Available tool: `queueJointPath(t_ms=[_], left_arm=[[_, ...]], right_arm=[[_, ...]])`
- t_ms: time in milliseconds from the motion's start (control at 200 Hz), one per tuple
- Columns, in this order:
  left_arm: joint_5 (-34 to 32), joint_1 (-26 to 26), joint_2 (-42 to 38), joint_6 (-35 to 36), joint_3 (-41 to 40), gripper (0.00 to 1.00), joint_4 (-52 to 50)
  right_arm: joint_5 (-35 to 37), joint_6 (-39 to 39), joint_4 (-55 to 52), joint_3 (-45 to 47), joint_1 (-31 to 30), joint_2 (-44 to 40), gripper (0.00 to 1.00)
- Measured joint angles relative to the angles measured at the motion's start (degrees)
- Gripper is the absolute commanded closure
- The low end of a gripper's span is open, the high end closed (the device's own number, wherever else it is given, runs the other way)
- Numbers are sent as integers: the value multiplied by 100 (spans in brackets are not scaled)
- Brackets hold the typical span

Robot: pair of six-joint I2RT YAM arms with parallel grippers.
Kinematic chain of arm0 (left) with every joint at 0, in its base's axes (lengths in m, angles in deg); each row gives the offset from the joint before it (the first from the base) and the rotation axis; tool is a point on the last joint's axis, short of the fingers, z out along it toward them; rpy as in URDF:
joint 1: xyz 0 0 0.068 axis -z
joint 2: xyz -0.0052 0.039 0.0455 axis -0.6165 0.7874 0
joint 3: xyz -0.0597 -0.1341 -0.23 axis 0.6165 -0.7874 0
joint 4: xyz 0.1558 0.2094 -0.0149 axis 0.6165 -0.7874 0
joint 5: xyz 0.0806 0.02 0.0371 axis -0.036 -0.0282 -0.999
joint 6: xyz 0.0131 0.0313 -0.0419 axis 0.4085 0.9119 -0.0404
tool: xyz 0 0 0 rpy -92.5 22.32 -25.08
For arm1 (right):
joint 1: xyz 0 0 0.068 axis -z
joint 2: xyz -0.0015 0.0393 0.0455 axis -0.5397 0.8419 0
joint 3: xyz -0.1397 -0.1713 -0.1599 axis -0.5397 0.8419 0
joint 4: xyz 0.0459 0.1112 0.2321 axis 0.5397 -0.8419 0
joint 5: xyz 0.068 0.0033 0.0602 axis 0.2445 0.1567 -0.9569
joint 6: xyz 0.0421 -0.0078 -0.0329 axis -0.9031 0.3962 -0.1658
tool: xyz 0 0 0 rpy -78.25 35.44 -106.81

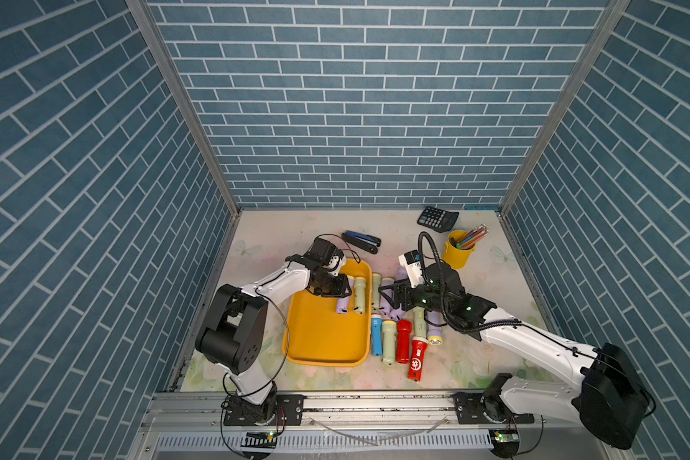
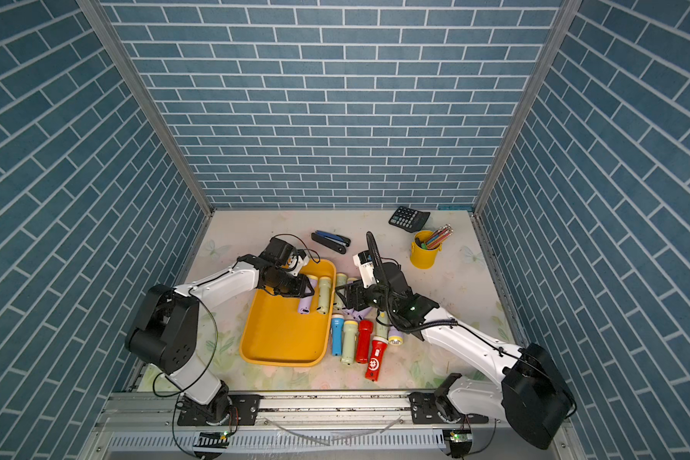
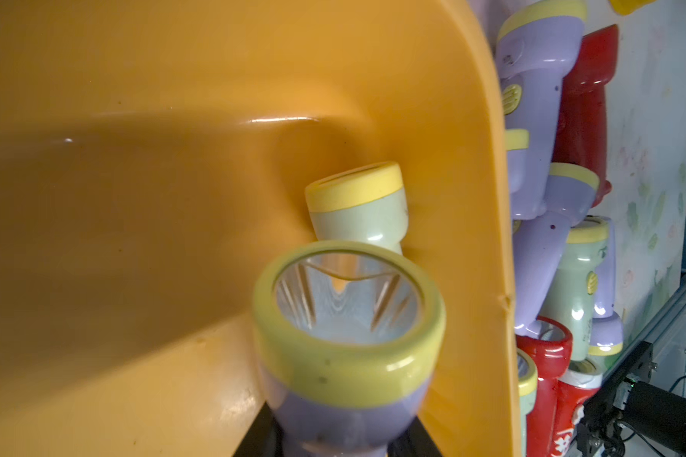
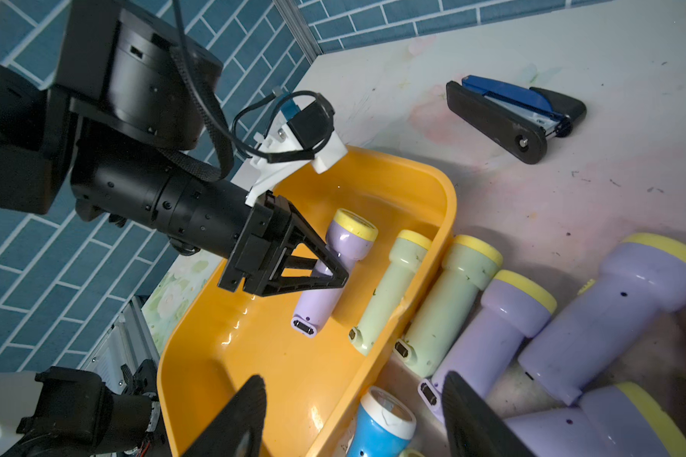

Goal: Put the flashlights into the storage boxes
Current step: Place the flashlight at the storage box.

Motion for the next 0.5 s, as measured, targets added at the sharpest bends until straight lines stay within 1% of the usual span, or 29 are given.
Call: queueJointPath(t_ms=[165,425,500], left_arm=[[120,-26,350,-85,46,63,166],[212,-74,452,-422,24,63,660],[240,-103,459,-566,-11,59,809]], right_arm=[[31,2,-157,0,0,0,29],[114,2,-319,0,22,2,29],[153,2,-330,0,33,2,29]])
